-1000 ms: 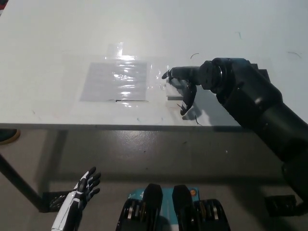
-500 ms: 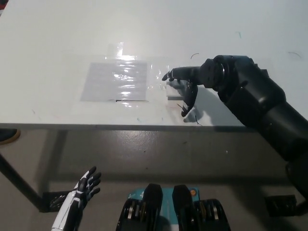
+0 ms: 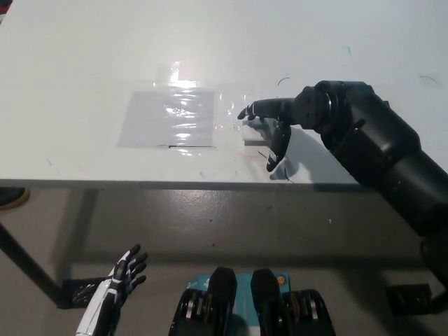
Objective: A white switch is kept at the centre of the table close to the robot and the robot uses its right hand to press it to turn it on
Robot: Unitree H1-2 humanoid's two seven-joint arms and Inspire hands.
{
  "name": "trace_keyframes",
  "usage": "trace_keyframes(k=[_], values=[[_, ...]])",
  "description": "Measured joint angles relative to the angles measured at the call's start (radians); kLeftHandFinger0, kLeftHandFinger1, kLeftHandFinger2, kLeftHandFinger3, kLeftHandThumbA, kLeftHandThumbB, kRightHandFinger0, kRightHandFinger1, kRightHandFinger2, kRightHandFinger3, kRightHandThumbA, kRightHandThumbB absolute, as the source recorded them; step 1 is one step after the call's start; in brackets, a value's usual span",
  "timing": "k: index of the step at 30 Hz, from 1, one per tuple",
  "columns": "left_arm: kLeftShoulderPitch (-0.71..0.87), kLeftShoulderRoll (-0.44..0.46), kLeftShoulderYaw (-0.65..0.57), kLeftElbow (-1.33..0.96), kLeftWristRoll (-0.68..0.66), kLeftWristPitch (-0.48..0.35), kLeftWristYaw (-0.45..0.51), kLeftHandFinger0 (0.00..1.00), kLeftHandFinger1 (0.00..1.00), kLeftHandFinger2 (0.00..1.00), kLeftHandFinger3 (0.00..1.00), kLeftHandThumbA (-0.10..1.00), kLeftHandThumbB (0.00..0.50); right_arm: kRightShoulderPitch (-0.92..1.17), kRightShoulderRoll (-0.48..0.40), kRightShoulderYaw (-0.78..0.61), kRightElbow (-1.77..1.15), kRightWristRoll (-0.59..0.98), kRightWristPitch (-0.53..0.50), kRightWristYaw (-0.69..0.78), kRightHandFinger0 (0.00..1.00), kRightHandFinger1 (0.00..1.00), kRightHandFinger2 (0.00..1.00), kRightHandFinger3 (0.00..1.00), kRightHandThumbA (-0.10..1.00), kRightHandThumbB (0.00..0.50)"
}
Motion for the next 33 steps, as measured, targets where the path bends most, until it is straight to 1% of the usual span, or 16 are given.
trace_keyframes(k=[2,3,8,14,15,16,20,23,28,29,30,31,33], values=[[0.0,0.0,0.0,0.0,0.0,0.0,0.0,1.0,1.0,1.0,1.0,1.0,0.048,0.001,0.0,-0.001,-0.001,-0.002,0.001,0.001,1.0,1.0,1.0,1.0,1.0,0.291],[0.0,0.0,0.0,0.0,0.0,0.0,0.0,1.0,1.0,1.0,1.0,1.0,0.048,0.001,0.0,-0.002,-0.001,-0.002,0.003,0.002,1.0,1.0,1.0,1.0,1.0,0.3],[0.0,0.001,0.0,0.0,0.0,0.0,0.0,1.0,1.0,1.0,1.0,1.0,0.052,0.001,0.001,-0.004,0.006,-0.004,0.002,0.002,1.0,1.0,1.0,1.0,1.0,0.287],[0.005,0.001,-0.001,0.0,-0.001,-0.001,0.0,1.0,1.0,1.0,1.0,1.0,0.024,0.003,0.005,-0.004,0.013,-0.006,-0.001,0.0,1.0,1.0,1.0,1.0,1.0,0.291],[0.006,0.001,-0.002,0.0,-0.001,-0.001,0.0,1.0,1.0,1.0,1.0,1.0,0.026,0.005,0.005,-0.004,0.013,-0.007,-0.001,0.0,1.0,1.0,1.0,1.0,1.0,0.298],[0.01,0.001,-0.003,0.0,-0.001,-0.002,0.0,1.0,1.0,1.0,1.0,1.0,0.044,0.006,0.005,-0.004,0.013,-0.008,-0.001,-0.002,1.0,1.0,1.0,1.0,1.0,0.293],[0.024,0.001,-0.004,0.0,-0.001,-0.004,0.0,1.0,1.0,1.0,1.0,1.0,0.064,0.011,0.006,-0.004,0.013,-0.01,-0.005,-0.008,1.0,1.0,1.0,1.0,1.0,0.3],[0.026,0.001,-0.004,0.0,-0.001,-0.004,0.0,1.0,1.0,1.0,1.0,1.0,0.077,0.011,0.01,-0.004,0.018,-0.012,-0.006,-0.01,1.0,1.0,1.0,1.0,1.0,0.293],[0.024,0.001,-0.003,0.0,-0.001,-0.004,0.0,1.0,1.0,1.0,1.0,1.0,0.054,0.011,0.011,-0.005,0.021,-0.014,-0.006,-0.011,1.0,1.0,1.0,1.0,1.0,0.3],[0.024,0.001,-0.003,0.0,-0.001,-0.005,0.0,1.0,1.0,1.0,1.0,1.0,0.049,0.011,0.012,-0.005,0.024,-0.015,-0.006,-0.011,1.0,1.0,1.0,1.0,1.0,0.31],[0.024,0.001,-0.003,0.001,0.0,-0.005,0.0,1.0,1.0,1.0,1.0,1.0,0.046,0.011,0.014,-0.005,0.027,-0.016,-0.006,-0.011,1.0,1.0,1.0,1.0,1.0,0.311],[0.024,0.001,-0.003,0.001,0.0,-0.005,0.0,1.0,1.0,1.0,1.0,1.0,0.055,0.011,0.015,-0.005,0.027,-0.016,-0.006,-0.011,1.0,1.0,1.0,1.0,1.0,0.312],[0.022,0.001,-0.003,0.001,-0.001,-0.005,0.0,1.0,1.0,1.0,1.0,1.0,0.05,0.011,0.018,-0.005,0.028,-0.019,-0.005,-0.011,1.0,1.0,1.0,1.0,1.0,0.315]])
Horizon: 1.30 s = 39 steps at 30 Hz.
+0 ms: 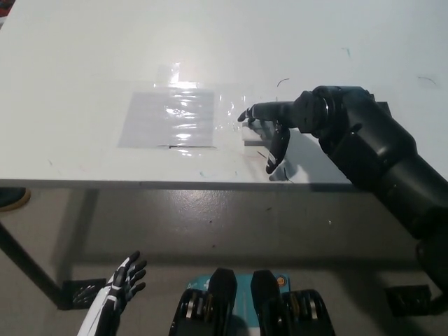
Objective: A white switch is kept at the centre of the table close to the robot and the robot uses its right hand to press it to turn it on
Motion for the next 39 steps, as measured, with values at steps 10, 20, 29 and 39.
trace_keyframes(k=[10,20,29,39], values=[[0.0,0.0,0.0,0.0,0.0,0.0,0.0,1.0,1.0,1.0,1.0,1.0,0.056,0.0,0.004,-0.032,0.017,0.003,-0.012,-0.014,1.0,1.0,1.0,1.0,1.0,0.274],[-0.017,0.004,-0.001,0.0,0.0,0.0,0.0,1.0,1.0,1.0,1.0,1.0,0.05,-0.048,-0.078,-0.301,-0.163,0.09,-0.025,-0.021,1.0,1.0,1.0,1.0,1.0,0.284],[-0.076,0.003,0.0,0.0,0.0,0.008,0.0,1.0,1.0,1.0,1.0,1.0,0.056,-0.042,-0.19,-0.556,-0.528,0.189,0.004,-0.021,1.0,1.0,1.0,1.0,1.0,0.263],[-0.122,0.002,-0.001,0.001,0.0,0.018,0.0,1.0,1.0,1.0,1.0,1.0,0.029,0.212,-0.226,-0.757,-0.9,0.29,0.05,-0.022,1.0,1.0,1.0,1.0,1.0,0.244]])
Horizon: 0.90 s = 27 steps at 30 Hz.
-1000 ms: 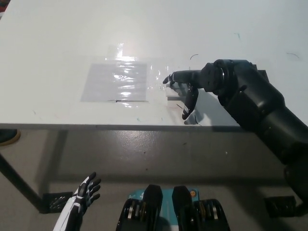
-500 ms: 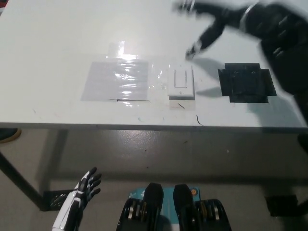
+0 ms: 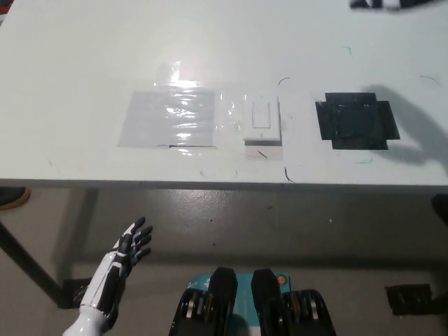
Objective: A white switch is kept at the centre of the table close to the robot and the robot uses its right hand to press it to turn it on
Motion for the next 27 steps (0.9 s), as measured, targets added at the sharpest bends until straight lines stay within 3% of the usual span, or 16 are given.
trace_keyframes(k=[3,4,5,13,19,20,21,23,25,27], values=[[-0.007,-0.001,0.0,0.001,0.0,0.004,0.0,1.0,1.0,1.0,1.0,1.0,0.016,0.107,0.007,-0.041,-0.096,0.032,0.009,-0.003,1.0,1.0,1.0,1.0,1.0,0.224],[-0.009,-0.001,0.0,0.001,0.0,0.005,0.0,1.0,1.0,1.0,1.0,1.0,0.02,0.156,0.012,-0.06,-0.138,0.046,0.014,-0.004,1.0,1.0,1.0,1.0,1.0,0.27],[-0.01,-0.001,0.0,0.001,0.0,0.006,0.0,1.0,1.0,1.0,1.0,1.0,0.021,0.188,0.017,-0.073,-0.165,0.058,0.017,-0.005,1.0,1.0,1.0,1.0,1.0,0.283],[-0.013,-0.003,0.0,0.001,0.0,0.017,0.0,1.0,1.0,1.0,1.0,1.0,0.023,0.524,0.106,-0.192,-0.398,0.2,0.023,-0.039,1.0,1.0,1.0,1.0,1.0,0.185],[-0.017,-0.004,0.001,-0.001,0.0,0.021,0.001,1.0,1.0,1.0,1.0,1.0,0.031,0.806,0.263,-0.26,-0.513,0.317,-0.014,-0.083,1.0,1.0,1.0,1.0,1.0,0.21],[-0.018,-0.005,0.002,-0.003,0.0,0.021,0.001,1.0,1.0,1.0,1.0,1.0,0.044,0.835,0.285,-0.264,-0.515,0.326,-0.02,-0.09,1.0,1.0,1.0,1.0,1.0,0.158],[-0.021,-0.005,0.003,-0.007,-0.001,0.021,0.001,1.0,1.0,1.0,1.0,1.0,0.045,0.887,0.33,-0.267,-0.509,0.348,-0.044,-0.104,1.0,1.0,1.0,1.0,1.0,0.156],[-0.026,-0.005,0.004,-0.009,-0.001,0.021,0.001,1.0,1.0,1.0,1.0,1.0,0.054,0.933,0.379,-0.265,-0.465,0.36,-0.073,-0.118,1.0,1.0,1.0,1.0,0.98,0.109],[-0.028,-0.005,0.004,-0.014,-0.001,0.021,0.001,1.0,1.0,1.0,1.0,1.0,0.045,0.952,0.406,-0.261,-0.411,0.364,-0.104,-0.132,1.0,1.0,1.0,1.0,0.95,0.116],[-0.027,-0.005,0.004,-0.019,-0.002,0.02,0.0,1.0,1.0,1.0,1.0,1.0,0.033,0.961,0.424,-0.253,-0.338,0.362,-0.139,-0.15,1.0,1.0,1.0,1.0,0.93,0.085]])
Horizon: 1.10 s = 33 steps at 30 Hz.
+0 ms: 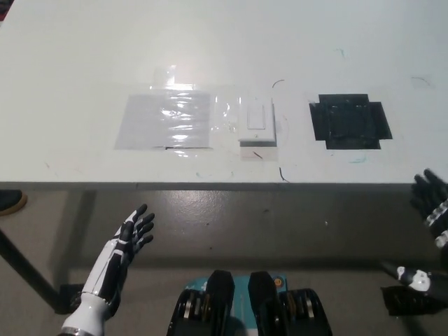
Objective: A white switch is kept at the centre of the table close to the robot and the robot uses its right hand to press it to turn it on
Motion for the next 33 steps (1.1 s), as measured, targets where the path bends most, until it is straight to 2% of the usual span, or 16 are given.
trace_keyframes(k=[1,2,4,10,17,21,25,28,33], values=[[0.001,0.0,0.0,0.0,0.0,0.0,0.0,1.0,1.0,1.0,1.0,1.0,0.033,0.002,0.005,0.003,0.028,-0.002,-0.012,-0.006,1.0,1.0,1.0,1.0,0.92,0.082],[0.002,0.0,0.0,0.0,0.0,0.0,0.0,1.0,1.0,1.0,1.0,1.0,0.05,0.002,0.011,0.008,0.066,-0.005,-0.028,-0.014,1.0,1.0,1.0,1.0,0.9,0.043],[0.004,-0.001,-0.001,0.0,0.0,0.0,0.0,1.0,1.0,1.0,1.0,1.0,0.068,0.002,0.02,0.018,0.142,-0.011,-0.06,-0.027,1.0,1.0,1.0,1.0,0.86,0.062],[0.01,-0.001,-0.001,0.0,0.0,0.0,0.0,1.0,1.0,1.0,1.0,1.0,0.07,0.005,0.035,0.063,0.343,-0.034,-0.151,-0.073,1.0,1.0,1.0,1.0,0.85,0.082],[0.02,-0.001,-0.003,0.0,0.001,-0.001,0.0,1.0,1.0,1.0,1.0,1.0,0.067,0.013,0.012,0.132,0.452,-0.092,-0.26,-0.142,1.0,1.0,1.0,1.0,0.83,0.074],[0.035,-0.001,-0.004,0.0,0.001,-0.002,-0.001,1.0,1.0,1.0,1.0,1.0,0.048,0.024,-0.001,0.167,0.476,-0.109,-0.304,-0.173,1.0,1.0,1.0,1.0,0.82,0.066],[0.061,0.0,-0.006,0.0,0.001,-0.002,-0.001,1.0,1.0,1.0,1.0,1.0,0.034,0.046,-0.011,0.189,0.489,-0.113,-0.327,-0.193,1.0,1.0,1.0,1.0,0.82,0.059],[0.067,0.0,-0.007,0.002,0.002,-0.003,-0.001,1.0,1.0,1.0,1.0,1.0,0.047,0.052,-0.023,0.204,0.5,-0.114,-0.337,-0.206,1.0,1.0,1.0,1.0,0.83,0.07],[0.067,0.0,-0.007,0.005,0.002,-0.007,-0.001,1.0,1.0,1.0,1.0,1.0,0.047,0.051,-0.041,0.227,0.502,-0.118,-0.347,-0.222,1.0,1.0,1.0,1.0,0.8,0.051]])
